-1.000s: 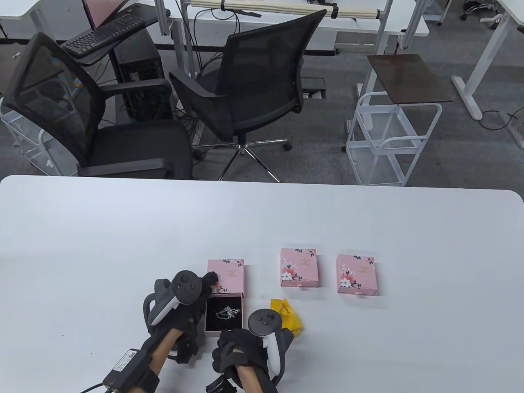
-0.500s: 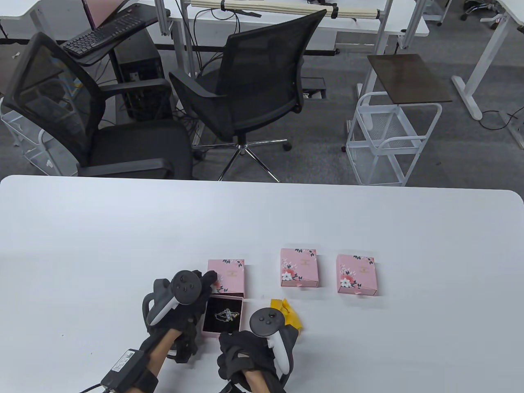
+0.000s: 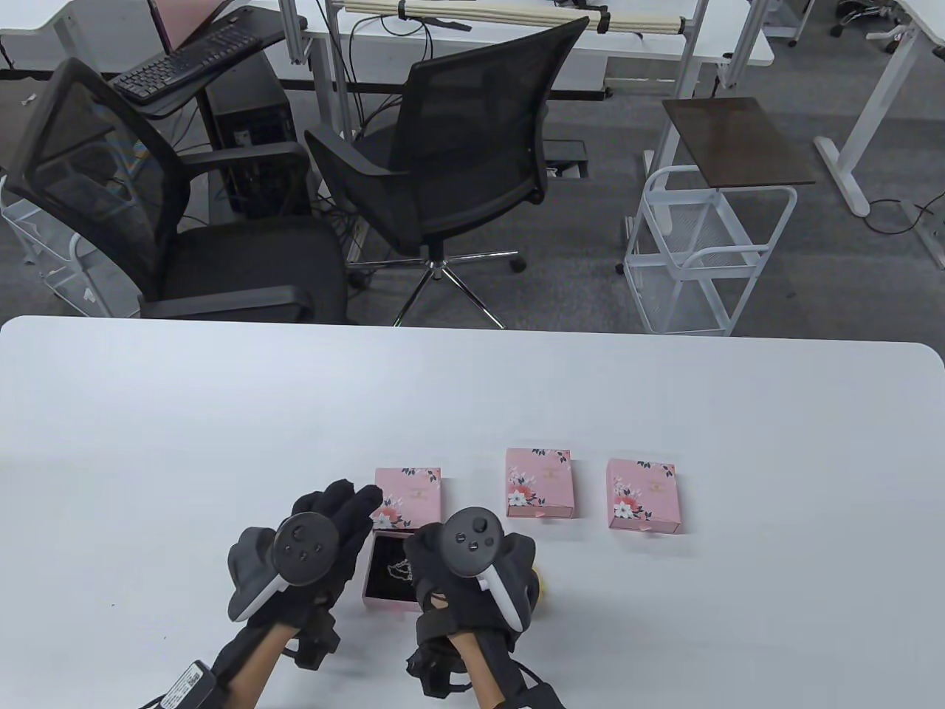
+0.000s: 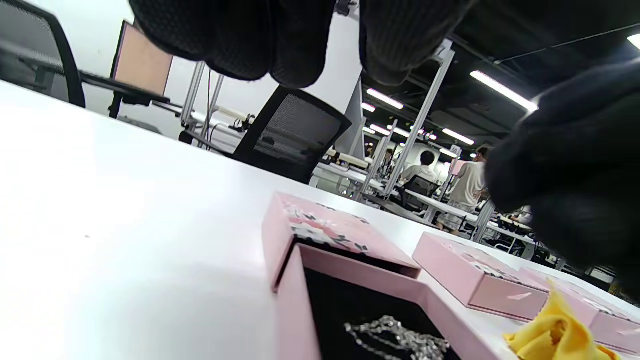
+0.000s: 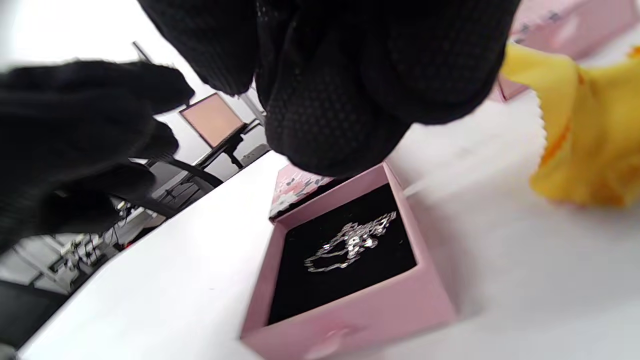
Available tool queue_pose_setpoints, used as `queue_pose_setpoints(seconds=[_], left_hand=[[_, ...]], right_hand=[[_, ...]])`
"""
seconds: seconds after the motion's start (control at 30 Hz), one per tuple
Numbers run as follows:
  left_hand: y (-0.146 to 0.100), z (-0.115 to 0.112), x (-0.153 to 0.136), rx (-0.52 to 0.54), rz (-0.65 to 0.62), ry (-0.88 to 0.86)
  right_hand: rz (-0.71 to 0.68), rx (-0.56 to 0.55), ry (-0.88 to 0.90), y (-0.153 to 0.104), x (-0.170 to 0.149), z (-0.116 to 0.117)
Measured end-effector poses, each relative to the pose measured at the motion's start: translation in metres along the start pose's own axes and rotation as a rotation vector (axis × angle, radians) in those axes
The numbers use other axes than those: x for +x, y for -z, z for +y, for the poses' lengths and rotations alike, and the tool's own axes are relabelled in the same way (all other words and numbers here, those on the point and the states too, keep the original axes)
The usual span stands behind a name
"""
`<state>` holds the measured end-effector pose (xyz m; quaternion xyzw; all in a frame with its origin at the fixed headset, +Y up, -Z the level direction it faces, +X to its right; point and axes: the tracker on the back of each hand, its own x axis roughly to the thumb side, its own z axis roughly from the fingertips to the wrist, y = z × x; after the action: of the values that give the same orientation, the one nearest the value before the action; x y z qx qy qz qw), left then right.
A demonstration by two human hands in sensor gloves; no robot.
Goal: Dust necklace
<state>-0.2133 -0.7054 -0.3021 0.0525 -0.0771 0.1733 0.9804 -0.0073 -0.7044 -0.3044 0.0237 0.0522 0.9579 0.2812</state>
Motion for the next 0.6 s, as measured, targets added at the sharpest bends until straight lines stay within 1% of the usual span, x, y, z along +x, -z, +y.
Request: queue_pose_setpoints(seconds=[0.03,0.1,0.17,0.27,0.37,0.6], left_hand=[[-0.002,0.0,-0.001,0.018,-0.005,0.004],[-0.004,0.0,-0.003,0.014,-0.006,0.016],[-0.006,0.001,-0.005,0.033,-0.009,-0.003],[-0.008,0.0,-0.007,0.045,-0.005,-0.005],[-0.009,-0.001,-0.008,0.065,0.001,0.033],[-0.012,-0.007,-0.005,0.059,-0.013,0.084]], right_hand=[[-0.032,-0.02,-0.071,0.001,0.001,0.004],[-0.075,-0.059,-0.156,0.002,0.001,0.011],[-0.103,-0.083,-0.222,0.002,0.0,0.021],[-0.156,-0.044,-0.352,-0.001,0.006,0.028],[-0.174,-0.075,-0.432,-0.004,0.011,0.031],[-0.185,-0.042,-0.587,0.0,0.01,0.042]])
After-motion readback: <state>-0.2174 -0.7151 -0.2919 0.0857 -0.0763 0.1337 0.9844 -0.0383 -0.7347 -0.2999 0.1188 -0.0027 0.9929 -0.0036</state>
